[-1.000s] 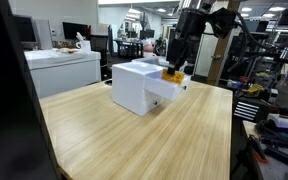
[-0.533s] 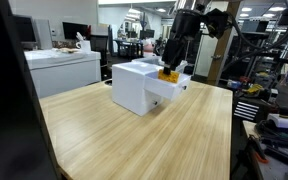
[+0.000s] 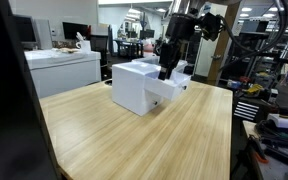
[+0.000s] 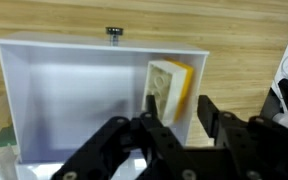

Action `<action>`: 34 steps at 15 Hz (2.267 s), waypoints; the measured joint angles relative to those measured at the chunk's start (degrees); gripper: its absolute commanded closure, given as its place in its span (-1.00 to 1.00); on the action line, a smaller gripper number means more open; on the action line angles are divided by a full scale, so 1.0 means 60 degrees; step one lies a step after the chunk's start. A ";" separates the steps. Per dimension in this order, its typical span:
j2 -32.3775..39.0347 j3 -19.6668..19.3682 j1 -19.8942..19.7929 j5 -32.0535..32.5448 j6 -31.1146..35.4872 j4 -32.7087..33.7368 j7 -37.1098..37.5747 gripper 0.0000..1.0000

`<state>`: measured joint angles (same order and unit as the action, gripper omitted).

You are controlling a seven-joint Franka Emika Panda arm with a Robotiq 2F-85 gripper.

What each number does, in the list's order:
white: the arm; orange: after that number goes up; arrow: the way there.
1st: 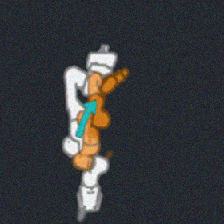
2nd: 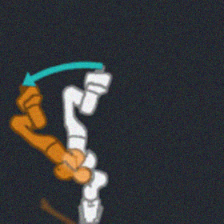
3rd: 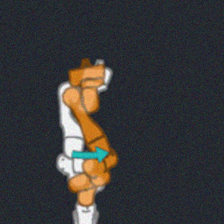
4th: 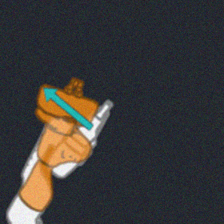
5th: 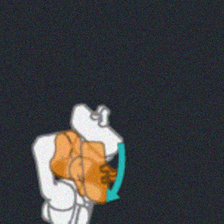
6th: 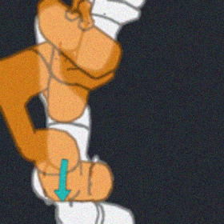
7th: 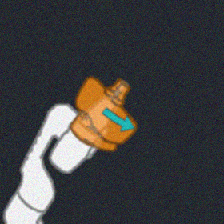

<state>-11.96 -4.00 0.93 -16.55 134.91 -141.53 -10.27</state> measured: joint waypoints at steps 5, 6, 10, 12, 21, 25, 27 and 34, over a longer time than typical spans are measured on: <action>0.0037 0.0016 0.0000 0.0000 0.0097 0.0054 0.0017 -1.00; 0.0037 0.0016 -0.0001 0.0000 0.0115 0.0063 0.0024 -1.00; 0.0031 -0.0096 -0.0046 0.0000 0.0186 0.0334 0.0030 -1.00; 0.0038 -0.0297 -0.0216 0.0000 0.0449 0.0628 0.0031 -1.00; 0.1768 -0.1599 -0.1421 0.0002 0.0982 0.2987 -0.0179 -1.00; 0.3173 -0.1594 -0.1767 -0.0234 0.0797 0.3816 -0.1558 -1.00; 0.3798 -0.1450 -0.2017 -0.0243 0.0579 0.4206 -0.2271 -1.00; 0.5285 -0.0887 -0.2830 0.0123 -0.0273 0.5498 -0.3720 -1.00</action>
<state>19.75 -9.32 -16.04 -15.81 133.28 -108.54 -32.58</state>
